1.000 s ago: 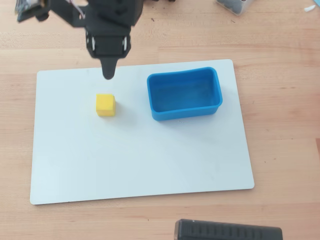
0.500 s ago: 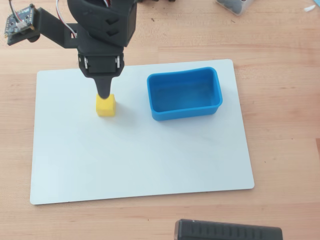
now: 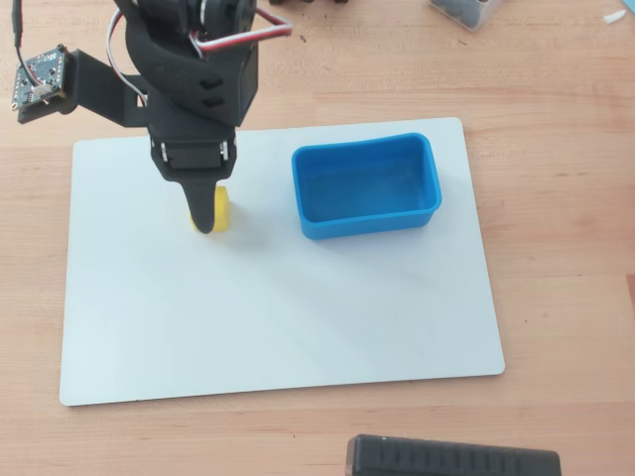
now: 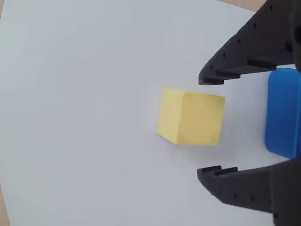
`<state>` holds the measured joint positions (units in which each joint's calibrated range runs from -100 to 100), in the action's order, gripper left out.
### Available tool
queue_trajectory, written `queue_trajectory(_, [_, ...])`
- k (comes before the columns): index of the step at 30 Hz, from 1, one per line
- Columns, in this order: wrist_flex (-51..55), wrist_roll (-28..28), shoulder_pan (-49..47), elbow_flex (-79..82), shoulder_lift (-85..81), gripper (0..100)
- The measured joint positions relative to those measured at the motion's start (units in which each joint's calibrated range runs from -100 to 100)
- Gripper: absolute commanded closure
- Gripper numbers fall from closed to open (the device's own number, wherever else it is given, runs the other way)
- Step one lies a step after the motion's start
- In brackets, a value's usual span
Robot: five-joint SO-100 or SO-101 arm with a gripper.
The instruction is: Pick up yellow cube and drop it in the blue rectangular bin
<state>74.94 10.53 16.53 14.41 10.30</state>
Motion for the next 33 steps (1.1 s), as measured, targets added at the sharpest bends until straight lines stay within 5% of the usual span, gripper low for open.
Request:
queue_trajectory(16, [-0.18, 0.0, 0.0, -0.38, 5.17, 79])
queue_trajectory(33, [-1.79, 0.0, 0.54, -0.38, 6.28, 91])
